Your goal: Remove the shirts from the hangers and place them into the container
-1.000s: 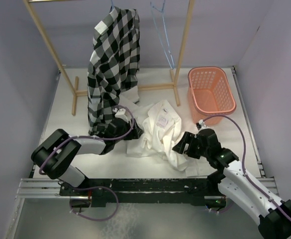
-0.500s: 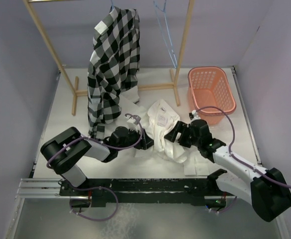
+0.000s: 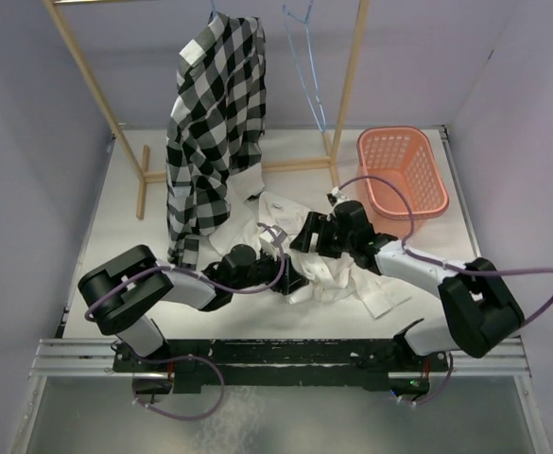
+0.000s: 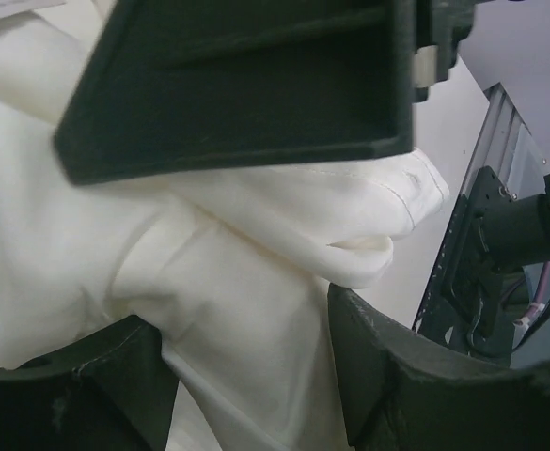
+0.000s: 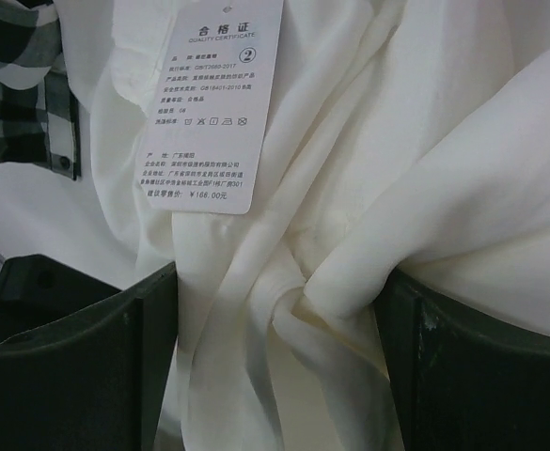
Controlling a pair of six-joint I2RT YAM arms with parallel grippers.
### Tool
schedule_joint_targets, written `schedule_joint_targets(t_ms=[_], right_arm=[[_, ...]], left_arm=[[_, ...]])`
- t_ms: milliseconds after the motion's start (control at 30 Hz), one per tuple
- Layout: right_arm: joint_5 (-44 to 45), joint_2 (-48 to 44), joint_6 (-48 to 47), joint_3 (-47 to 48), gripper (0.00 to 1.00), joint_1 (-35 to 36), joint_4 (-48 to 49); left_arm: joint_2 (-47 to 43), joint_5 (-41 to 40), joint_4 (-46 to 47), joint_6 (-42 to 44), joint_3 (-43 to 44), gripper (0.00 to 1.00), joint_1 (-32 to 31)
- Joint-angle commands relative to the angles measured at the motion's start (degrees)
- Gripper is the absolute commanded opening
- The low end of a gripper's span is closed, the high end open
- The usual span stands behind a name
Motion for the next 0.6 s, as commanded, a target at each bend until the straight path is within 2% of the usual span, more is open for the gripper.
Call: schedule_joint_targets(t_ms=[0, 233, 400, 467, 567], right_arm=[[-0.7, 4.4, -2.8, 4.9, 0.81, 3.2, 0.9], [6.0, 10.9, -5.2, 8.1, 0.79, 8.2, -5.1], [6.3, 16.5, -4.5, 8.5, 0.70, 8.3, -6.1], [5.6, 18.6, -4.3, 8.8, 0.63, 8.3, -5.4], [5.0, 21.1, -4.0, 9.3, 0.35, 8.3, -4.7]], left_arm=[[0.5, 0.2, 2.0, 2.8, 1.7, 0.63, -1.3], [3.5, -0.8, 4.8, 2.1, -0.4, 0.62, -1.7], [2.9, -1.9, 4.5, 2.3, -1.7, 0.61, -2.6], [1.6, -2.7, 3.5, 2.4, -2.1, 0.60, -3.2], [-4.4, -4.3, -1.0, 2.6, -1.8, 0.59, -5.2]])
